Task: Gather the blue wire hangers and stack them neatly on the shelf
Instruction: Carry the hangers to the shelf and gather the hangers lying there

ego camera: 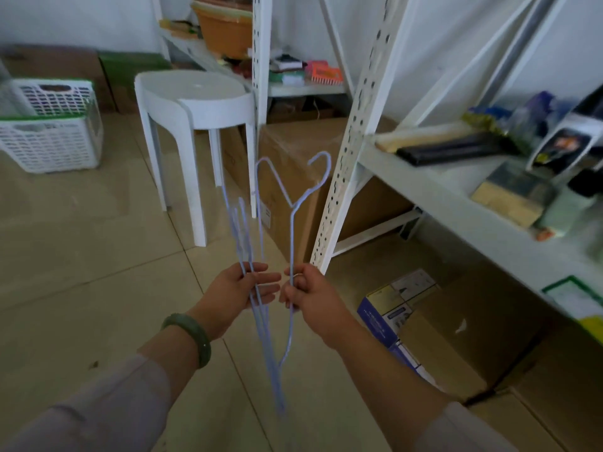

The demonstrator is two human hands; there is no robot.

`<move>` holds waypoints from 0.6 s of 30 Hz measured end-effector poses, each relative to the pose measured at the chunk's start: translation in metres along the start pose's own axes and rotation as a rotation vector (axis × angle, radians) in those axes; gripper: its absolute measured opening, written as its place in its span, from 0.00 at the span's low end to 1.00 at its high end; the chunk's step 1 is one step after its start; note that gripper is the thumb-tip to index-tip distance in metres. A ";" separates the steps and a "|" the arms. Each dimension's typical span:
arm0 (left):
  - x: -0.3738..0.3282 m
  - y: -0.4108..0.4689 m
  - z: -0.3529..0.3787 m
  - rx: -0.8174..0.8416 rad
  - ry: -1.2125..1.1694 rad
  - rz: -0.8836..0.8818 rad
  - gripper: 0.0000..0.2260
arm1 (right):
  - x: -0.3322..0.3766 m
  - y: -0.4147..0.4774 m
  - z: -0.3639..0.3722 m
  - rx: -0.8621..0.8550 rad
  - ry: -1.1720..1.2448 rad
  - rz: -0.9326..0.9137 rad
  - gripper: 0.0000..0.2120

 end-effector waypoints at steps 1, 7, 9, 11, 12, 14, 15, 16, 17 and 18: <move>-0.021 -0.004 0.003 0.015 0.004 -0.010 0.12 | 0.025 -0.001 -0.006 -0.004 0.001 -0.019 0.11; -0.192 -0.037 0.041 0.089 -0.004 0.029 0.04 | 0.176 -0.033 -0.032 0.044 -0.020 -0.037 0.16; -0.250 -0.047 0.052 0.103 -0.007 0.048 0.04 | 0.223 -0.053 -0.042 0.063 -0.028 -0.053 0.15; -0.303 -0.056 0.061 0.108 0.010 0.082 0.07 | 0.273 -0.077 -0.051 0.104 -0.039 -0.058 0.13; -0.330 -0.061 0.065 0.109 0.013 0.096 0.08 | 0.297 -0.088 -0.055 0.126 -0.033 -0.056 0.14; -0.385 -0.072 0.076 0.118 -0.005 0.113 0.10 | 0.348 -0.110 -0.064 0.148 -0.041 -0.083 0.16; -0.411 -0.078 0.082 0.131 -0.031 0.119 0.10 | 0.376 -0.121 -0.069 0.142 -0.076 -0.103 0.16; -0.437 -0.084 0.088 0.144 -0.059 0.128 0.09 | 0.404 -0.131 -0.073 0.145 -0.101 -0.129 0.15; -0.464 -0.090 0.094 0.153 -0.083 0.143 0.09 | 0.433 -0.142 -0.078 0.152 -0.115 -0.154 0.15; -0.489 -0.097 0.100 0.154 -0.095 0.158 0.09 | 0.459 -0.152 -0.082 0.159 -0.112 -0.152 0.15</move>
Point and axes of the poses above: each hand's wrist, its own y-axis towards the middle knuckle, its own z-axis out of the palm, x = y × z, the point moved 3 cm from there along y, towards the middle knuckle, and after that the axes turned 8 degrees about z, right-handed, at the moved point
